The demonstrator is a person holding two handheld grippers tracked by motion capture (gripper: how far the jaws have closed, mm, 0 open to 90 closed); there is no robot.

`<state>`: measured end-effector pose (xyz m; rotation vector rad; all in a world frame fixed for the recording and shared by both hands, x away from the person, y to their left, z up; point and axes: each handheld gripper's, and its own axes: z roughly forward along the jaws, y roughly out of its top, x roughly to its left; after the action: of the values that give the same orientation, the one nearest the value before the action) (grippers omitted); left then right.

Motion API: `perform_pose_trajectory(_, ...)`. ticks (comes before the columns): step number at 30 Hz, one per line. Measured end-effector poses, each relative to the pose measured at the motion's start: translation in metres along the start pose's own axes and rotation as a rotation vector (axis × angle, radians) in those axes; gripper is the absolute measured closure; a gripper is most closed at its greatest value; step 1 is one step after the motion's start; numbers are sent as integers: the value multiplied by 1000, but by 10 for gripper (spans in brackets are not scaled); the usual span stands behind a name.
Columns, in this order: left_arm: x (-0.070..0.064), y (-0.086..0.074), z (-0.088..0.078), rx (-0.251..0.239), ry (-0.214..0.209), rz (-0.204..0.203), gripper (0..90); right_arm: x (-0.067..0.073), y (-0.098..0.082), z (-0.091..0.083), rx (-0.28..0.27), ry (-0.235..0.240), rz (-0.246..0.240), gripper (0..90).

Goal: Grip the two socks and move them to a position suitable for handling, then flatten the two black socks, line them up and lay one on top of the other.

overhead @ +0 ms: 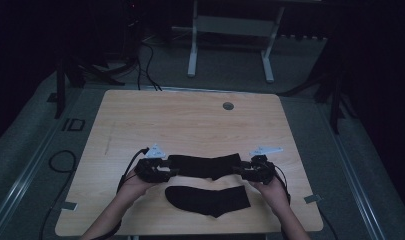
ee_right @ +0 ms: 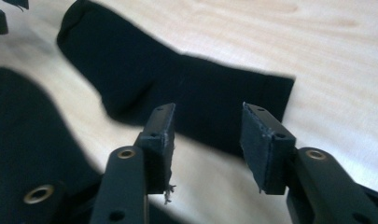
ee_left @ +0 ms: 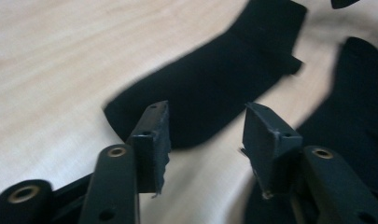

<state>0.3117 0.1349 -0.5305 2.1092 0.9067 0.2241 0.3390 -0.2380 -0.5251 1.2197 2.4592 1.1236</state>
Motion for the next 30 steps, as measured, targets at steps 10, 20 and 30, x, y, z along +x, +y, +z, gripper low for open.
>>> perform_pose_trajectory(10,-16,-32,-8,67,-12,-35,470,10,-45,-17,68,4,1,522)
perform_pose_trajectory(20,-22,-43,-1,101,8,-22,585,21,-59,-17,120,-44,-25,617)
perform_pose_trajectory(30,-29,-43,5,131,-4,-2,820,25,-61,-16,114,-72,-39,805)
